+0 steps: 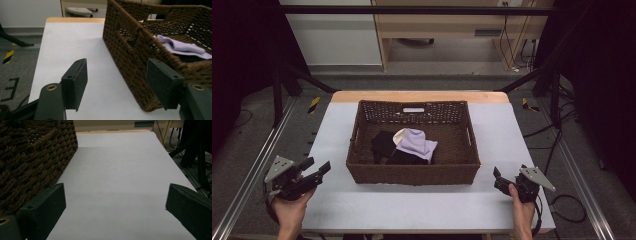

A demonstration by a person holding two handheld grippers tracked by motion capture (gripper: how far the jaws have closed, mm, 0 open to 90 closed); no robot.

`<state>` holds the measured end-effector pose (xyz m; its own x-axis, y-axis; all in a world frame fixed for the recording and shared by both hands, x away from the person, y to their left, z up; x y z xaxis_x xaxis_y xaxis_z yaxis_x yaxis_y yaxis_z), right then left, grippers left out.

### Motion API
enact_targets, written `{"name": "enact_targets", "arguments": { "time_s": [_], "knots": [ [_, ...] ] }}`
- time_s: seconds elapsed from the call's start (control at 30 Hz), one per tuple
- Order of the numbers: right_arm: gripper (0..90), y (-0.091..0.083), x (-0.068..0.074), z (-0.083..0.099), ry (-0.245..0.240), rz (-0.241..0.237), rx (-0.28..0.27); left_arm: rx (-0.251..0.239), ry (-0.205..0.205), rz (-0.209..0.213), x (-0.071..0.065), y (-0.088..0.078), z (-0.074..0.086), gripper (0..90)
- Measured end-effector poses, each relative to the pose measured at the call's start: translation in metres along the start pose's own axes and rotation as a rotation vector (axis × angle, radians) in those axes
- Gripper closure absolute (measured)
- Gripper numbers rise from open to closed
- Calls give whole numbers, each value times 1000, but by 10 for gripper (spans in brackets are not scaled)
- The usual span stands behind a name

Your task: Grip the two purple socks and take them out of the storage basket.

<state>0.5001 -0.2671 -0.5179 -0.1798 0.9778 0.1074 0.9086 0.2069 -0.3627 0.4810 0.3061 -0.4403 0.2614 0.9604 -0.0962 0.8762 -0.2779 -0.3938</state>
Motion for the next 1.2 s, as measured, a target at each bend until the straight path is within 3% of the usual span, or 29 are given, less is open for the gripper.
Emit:
{"name": "enact_targets", "arguments": {
  "time_s": [0.53,0.9,1.2],
  "knots": [
    [33,1,1,1,-17,8,17,-68,39,29,-24,4,-42,311],
    [33,2,2,1,-25,10,22,-93,90,71,-57,16,-79,306],
    [33,2,2,2,-28,9,27,-76,121,100,-87,39,-100,316]
  ]
}}
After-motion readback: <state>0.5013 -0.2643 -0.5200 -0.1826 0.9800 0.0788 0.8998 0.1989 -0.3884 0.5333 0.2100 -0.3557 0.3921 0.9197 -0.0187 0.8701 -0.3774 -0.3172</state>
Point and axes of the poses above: each handheld gripper's, and its own axes: y roughly forward along the jaws, z roughly out of its underside, x roughly to its left, the point moved 9 cm from there along y, roughly forward along the jaws, and after that the axes turned 5 degrees about -z, right-handed, at the moved point
